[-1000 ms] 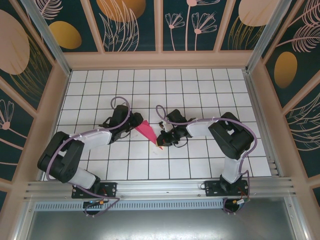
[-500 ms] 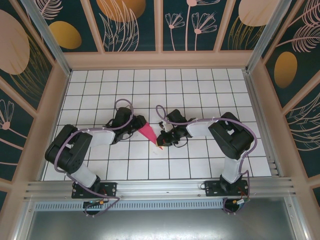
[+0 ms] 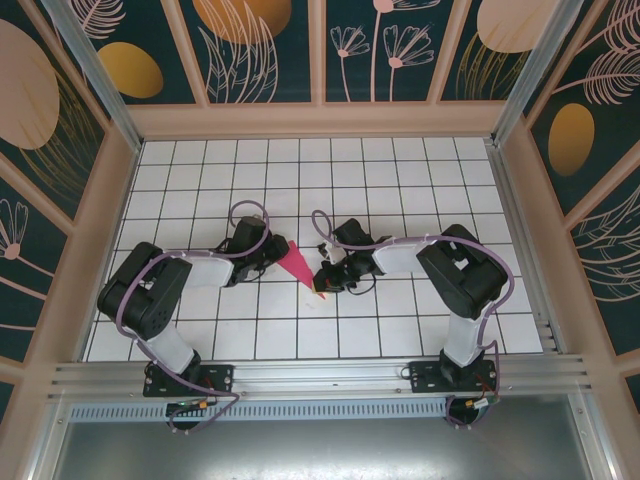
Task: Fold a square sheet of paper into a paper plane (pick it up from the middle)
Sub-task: Fold the wing for the fifth time at the center of the table.
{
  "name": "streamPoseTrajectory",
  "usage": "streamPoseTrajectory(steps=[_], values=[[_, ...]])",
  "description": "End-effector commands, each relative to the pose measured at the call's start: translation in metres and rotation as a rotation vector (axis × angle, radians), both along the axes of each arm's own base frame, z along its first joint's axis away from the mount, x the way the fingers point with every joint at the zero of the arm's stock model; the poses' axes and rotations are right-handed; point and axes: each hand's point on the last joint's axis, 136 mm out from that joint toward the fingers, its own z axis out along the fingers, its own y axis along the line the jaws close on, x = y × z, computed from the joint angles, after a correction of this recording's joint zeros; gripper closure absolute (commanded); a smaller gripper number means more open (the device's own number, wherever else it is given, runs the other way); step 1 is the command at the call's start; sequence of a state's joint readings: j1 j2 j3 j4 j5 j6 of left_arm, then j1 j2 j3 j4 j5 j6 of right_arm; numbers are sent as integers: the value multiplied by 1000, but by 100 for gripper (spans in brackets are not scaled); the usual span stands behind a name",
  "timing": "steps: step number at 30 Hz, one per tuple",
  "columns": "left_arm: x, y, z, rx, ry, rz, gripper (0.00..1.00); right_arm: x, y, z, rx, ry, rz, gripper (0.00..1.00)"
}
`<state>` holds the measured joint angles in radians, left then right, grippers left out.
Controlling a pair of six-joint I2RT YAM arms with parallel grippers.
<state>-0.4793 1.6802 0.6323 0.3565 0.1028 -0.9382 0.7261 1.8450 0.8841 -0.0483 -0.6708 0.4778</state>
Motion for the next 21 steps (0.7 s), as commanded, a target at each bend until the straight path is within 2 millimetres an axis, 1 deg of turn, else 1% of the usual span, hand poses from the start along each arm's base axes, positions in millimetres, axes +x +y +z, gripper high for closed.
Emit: streamPoseTrajectory(steps=[1, 4, 7, 10, 16, 19, 21], values=[[4, 36, -18, 153, 36, 63, 67, -15, -22, -32, -120, 53, -17, 100], [7, 43, -16, 181, 25, 70, 67, -15, -21, -32, -120, 53, -17, 100], [8, 48, -13, 172, 20, 82, 67, -14, -21, -31, -117, 52, -16, 100], [9, 47, -5, 157, 9, 79, 66, -14, -20, -31, -116, 50, -16, 100], [12, 55, 27, 175, -53, 106, 63, -12, -20, -30, -115, 43, -22, 100], [12, 49, 49, 133, -99, 87, 60, -4, -23, -28, -138, 9, -53, 100], [11, 45, 61, 102, -117, 76, 59, 3, -31, -31, -188, -9, -98, 100]])
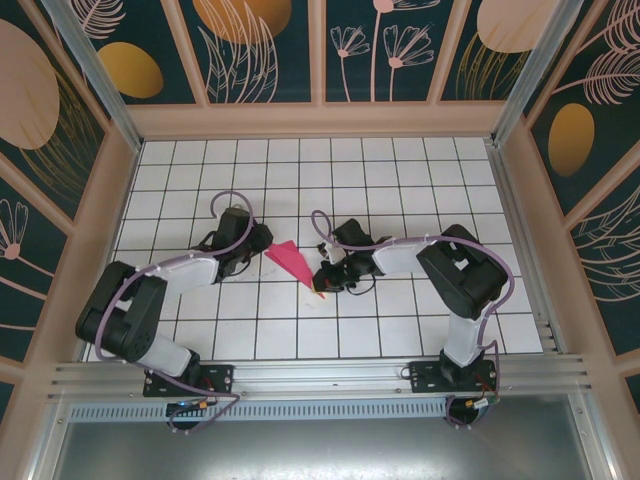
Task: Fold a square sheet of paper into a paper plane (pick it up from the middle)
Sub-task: Fold the wing for the fifth time at the center of the table, then turn over a paper plane at the center of the table.
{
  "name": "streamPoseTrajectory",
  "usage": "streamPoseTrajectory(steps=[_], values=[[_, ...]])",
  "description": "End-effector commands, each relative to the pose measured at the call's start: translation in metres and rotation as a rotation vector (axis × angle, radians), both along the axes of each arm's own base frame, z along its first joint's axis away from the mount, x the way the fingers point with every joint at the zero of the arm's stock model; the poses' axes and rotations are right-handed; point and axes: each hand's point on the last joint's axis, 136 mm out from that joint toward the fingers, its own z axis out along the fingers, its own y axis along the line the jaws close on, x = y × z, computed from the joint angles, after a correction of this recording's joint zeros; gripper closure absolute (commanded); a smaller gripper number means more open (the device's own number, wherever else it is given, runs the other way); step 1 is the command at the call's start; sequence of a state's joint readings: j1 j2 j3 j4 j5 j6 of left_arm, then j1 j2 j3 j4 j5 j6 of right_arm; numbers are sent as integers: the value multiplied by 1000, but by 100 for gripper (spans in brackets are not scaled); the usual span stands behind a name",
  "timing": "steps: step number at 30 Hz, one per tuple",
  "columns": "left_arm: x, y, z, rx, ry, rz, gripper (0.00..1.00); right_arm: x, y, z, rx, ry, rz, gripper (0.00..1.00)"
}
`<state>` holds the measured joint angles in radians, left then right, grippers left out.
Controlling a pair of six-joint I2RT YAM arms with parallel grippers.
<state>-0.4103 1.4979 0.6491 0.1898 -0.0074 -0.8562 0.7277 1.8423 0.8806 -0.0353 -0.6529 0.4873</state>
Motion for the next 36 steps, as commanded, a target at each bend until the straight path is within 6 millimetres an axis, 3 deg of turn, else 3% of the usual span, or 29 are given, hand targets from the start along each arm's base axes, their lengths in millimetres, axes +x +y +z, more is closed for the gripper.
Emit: streamPoseTrajectory(steps=[1, 3, 6, 12, 15, 18, 21, 30, 36], values=[[-1, -5, 25, -34, -38, -31, 59, 3, -35, -33, -203, 3, -109, 100], [-3, -14, 35, -91, -55, -58, 57, 8, -40, -33, -218, -5, -146, 100], [-6, -24, 43, -150, -46, -65, 56, 21, -41, -16, -169, -26, -217, 100], [-13, -63, 49, -137, -6, -124, 48, 32, -7, 63, 77, -117, -142, 100], [-14, -77, 39, -100, 48, -125, 45, 54, -26, 88, 70, -219, -230, 94], [-15, -85, 22, -46, 118, -114, 42, 76, -62, 80, -3, -237, -353, 91], [-14, -90, 15, 42, 168, -91, 39, 83, -88, 63, -37, -201, -437, 91], [-22, -125, -18, 287, 307, -121, 30, 82, -102, 51, -56, -198, -503, 87], [-26, -121, -33, 466, 379, -75, 31, 82, -112, 51, -80, -214, -553, 87]])
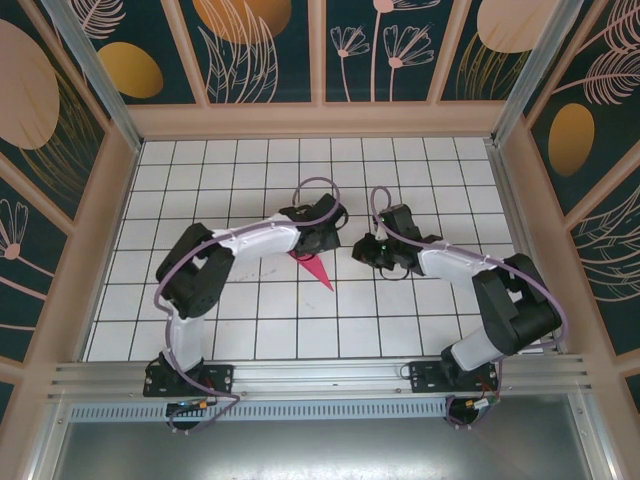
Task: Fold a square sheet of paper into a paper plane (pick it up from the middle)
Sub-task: Turn over a paper plane at the center of the table.
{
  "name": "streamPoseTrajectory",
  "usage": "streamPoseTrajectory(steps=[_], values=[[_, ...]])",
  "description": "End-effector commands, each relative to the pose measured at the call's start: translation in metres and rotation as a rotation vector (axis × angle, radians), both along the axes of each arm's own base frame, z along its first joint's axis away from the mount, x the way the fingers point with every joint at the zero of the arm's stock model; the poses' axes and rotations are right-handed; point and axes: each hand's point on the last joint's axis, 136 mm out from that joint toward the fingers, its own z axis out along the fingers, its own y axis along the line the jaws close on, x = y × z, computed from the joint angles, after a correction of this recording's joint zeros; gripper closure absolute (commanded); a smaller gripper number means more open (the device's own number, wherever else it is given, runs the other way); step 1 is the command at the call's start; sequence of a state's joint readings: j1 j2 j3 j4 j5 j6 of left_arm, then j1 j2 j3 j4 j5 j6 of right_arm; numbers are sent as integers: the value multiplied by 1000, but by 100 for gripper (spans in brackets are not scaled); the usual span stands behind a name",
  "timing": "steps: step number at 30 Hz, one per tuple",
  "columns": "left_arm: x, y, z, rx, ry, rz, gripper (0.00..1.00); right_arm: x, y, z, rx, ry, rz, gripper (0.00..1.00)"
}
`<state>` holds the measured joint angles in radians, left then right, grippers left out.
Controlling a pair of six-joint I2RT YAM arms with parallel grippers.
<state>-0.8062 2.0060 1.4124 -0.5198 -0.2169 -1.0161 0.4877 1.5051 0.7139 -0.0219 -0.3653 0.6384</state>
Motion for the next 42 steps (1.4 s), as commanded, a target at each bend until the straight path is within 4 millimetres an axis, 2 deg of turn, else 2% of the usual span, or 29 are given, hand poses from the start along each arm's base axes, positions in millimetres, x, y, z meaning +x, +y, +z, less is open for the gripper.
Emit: streamPoseTrajectory(steps=[1, 6, 16, 22, 27, 32, 36, 39, 41, 42], values=[[-11, 29, -7, 168, 53, 51, 33, 3, -7, 5, -8, -29, -50, 87], [-11, 37, 2, 189, 26, 75, 35, 3, -8, 2, -9, -20, -57, 87], [-16, 36, -11, 198, 75, 63, 38, 2, -4, 0, 11, -8, -45, 86], [-19, 38, 0, 167, 53, 68, 45, -4, 12, 0, 74, 7, 35, 86], [-26, 45, 10, 115, 14, 82, 54, -6, 29, 1, 109, 10, 112, 84], [-32, 52, 19, 58, -31, 107, 61, -8, 47, 2, 115, 0, 185, 77], [-34, 53, 29, -3, -74, 109, 73, -14, 64, -3, 104, 0, 259, 76], [-40, 57, 23, -13, -65, 110, 80, -15, 71, -4, 108, 2, 285, 75], [-43, 58, 29, -35, -71, 114, 88, -16, 77, -3, 116, -5, 310, 74], [-45, 59, 27, -36, -68, 111, 89, -18, 79, -3, 116, -9, 324, 73]])
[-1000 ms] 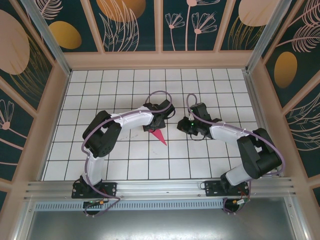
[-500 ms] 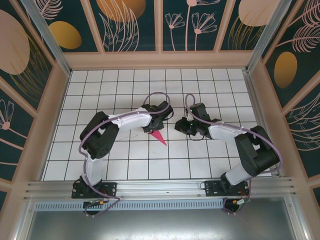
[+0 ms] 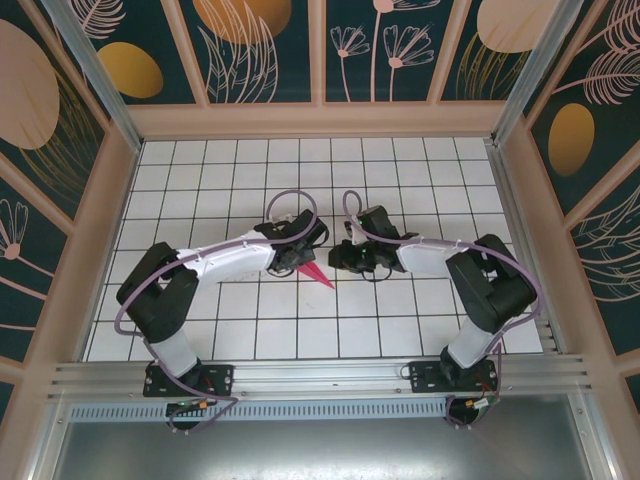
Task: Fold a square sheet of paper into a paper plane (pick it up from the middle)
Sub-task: Turn over a paper plane at the center of the table.
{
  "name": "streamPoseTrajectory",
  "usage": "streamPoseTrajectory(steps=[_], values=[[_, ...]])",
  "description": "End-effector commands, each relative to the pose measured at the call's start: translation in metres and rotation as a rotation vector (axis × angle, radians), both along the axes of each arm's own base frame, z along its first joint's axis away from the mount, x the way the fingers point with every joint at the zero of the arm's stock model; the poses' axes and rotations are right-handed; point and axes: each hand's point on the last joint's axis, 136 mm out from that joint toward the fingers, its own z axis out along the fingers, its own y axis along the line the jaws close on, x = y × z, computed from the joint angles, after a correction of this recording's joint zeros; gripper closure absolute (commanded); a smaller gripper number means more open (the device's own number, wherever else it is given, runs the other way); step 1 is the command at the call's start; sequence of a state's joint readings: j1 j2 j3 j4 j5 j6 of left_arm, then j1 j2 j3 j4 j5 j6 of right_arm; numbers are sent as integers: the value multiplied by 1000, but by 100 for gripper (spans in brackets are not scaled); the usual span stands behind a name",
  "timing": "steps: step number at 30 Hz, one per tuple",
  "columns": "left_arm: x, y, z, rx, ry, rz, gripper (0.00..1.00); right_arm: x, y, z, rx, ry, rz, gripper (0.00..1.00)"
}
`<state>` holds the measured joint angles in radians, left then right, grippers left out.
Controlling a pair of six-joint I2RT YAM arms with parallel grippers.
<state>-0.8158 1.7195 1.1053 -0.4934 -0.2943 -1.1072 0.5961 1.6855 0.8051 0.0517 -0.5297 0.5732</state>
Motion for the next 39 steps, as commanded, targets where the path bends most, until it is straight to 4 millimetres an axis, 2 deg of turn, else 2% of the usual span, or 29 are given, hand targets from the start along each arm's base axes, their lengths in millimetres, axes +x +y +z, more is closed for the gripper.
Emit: streamPoseTrajectory(steps=[1, 4, 8, 9, 15, 27, 32, 39], values=[[-3, 1, 4, -43, -18, 13, 89, 2, 16, 9, 35, -49, 73, 73], [-8, 7, 2, -46, -12, 22, 91, -1, 21, 9, 34, -59, 116, 70], [-10, 7, 12, -95, -54, 15, 93, -3, 29, 6, 19, -71, 160, 69], [-14, 11, 10, -96, -57, 11, 93, -3, 30, 4, 16, -67, 161, 69], [-24, 20, 20, -183, -125, 4, 93, -5, 39, 9, 47, -71, 193, 67], [-40, 42, 15, -284, -188, 57, 94, -38, 73, 8, 111, -24, 332, 63], [-42, 51, 17, -310, -206, 90, 93, -42, 78, 5, 118, -8, 352, 62], [-42, 51, 16, -311, -201, 98, 93, -50, 87, 3, 134, 14, 395, 60]])
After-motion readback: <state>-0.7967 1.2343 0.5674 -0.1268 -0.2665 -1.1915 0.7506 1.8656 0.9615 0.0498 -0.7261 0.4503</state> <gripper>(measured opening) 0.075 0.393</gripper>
